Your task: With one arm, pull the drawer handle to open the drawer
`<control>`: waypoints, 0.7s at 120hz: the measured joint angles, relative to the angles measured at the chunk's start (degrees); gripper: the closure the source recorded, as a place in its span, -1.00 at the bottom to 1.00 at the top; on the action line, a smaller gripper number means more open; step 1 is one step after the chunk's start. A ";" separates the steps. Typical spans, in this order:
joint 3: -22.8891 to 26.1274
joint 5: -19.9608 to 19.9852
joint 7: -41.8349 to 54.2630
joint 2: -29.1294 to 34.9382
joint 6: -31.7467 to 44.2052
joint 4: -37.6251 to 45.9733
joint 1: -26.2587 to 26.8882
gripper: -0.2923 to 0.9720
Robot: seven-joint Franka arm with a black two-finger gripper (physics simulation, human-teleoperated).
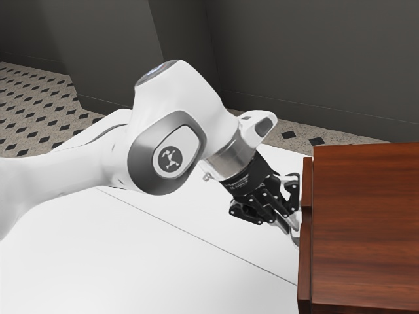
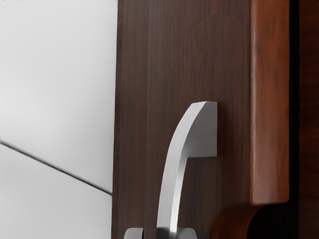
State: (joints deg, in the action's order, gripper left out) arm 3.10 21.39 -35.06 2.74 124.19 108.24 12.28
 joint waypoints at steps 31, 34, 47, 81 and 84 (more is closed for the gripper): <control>-1.50 -0.02 1.35 0.62 -0.43 0.16 0.21 0.57; -1.65 -0.02 1.50 0.67 -0.47 0.19 0.13 0.57; -1.87 -0.02 2.08 0.68 -0.57 0.25 -0.41 0.57; -1.77 -0.04 3.27 1.62 -0.62 1.56 -0.42 0.59; -1.78 -0.03 3.35 1.89 -0.63 1.74 -0.40 0.59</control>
State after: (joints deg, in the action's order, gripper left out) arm 1.32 21.37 -31.71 4.64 123.56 109.98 11.88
